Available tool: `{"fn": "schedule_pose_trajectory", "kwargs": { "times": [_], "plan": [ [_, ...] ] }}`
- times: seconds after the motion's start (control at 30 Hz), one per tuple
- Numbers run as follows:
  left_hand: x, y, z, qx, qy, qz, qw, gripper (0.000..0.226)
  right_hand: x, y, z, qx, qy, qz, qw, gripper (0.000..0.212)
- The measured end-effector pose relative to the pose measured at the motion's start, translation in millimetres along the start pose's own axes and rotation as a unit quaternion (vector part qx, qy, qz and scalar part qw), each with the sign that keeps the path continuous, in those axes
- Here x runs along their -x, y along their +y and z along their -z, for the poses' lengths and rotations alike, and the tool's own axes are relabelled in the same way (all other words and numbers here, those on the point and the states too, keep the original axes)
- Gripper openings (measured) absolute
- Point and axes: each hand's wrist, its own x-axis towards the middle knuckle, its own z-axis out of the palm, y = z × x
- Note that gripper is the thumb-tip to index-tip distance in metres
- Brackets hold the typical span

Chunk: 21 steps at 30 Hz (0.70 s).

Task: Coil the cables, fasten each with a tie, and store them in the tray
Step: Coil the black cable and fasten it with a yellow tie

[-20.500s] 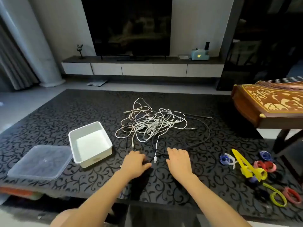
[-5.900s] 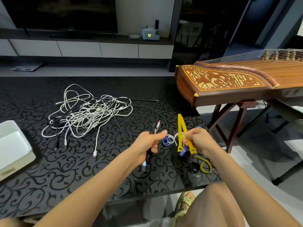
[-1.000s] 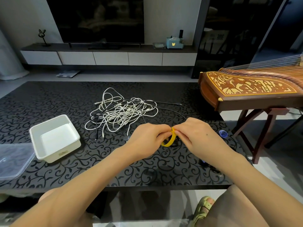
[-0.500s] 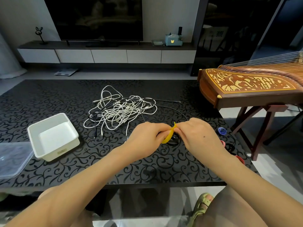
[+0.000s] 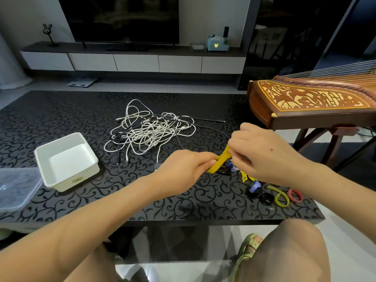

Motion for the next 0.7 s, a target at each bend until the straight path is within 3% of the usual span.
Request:
{"fn": "schedule_pose_trajectory", "kwargs": {
  "times": [0.17,0.3,0.4,0.5,0.57,0.7],
  "plan": [
    [-8,4,-3,-0.129,-0.047,-0.026,0.990,0.023,-10,-11,-14,0.100,0.088,-0.014,0.991,0.022],
    [-2,6,-3,-0.038,-0.077,0.008,0.996,0.019,-9,-29,-41,0.045,0.195,-0.127,0.972,0.025],
    [4,5,0,-0.019,-0.060,0.020,0.998,0.024,-7,-29,-37,0.041,0.229,-0.141,0.962,0.026],
    [0,-3,2,-0.127,-0.021,0.061,0.990,0.025,-8,-39,-34,0.109,0.205,-0.010,0.973,0.027],
    [-10,-5,6,-0.175,0.031,0.064,0.982,0.022,-6,-43,-32,0.127,0.177,0.033,0.975,0.026],
    [-21,2,12,-0.185,0.116,0.007,0.976,0.044,3,-40,-27,0.127,0.221,-0.036,0.966,0.027]
  ]
}}
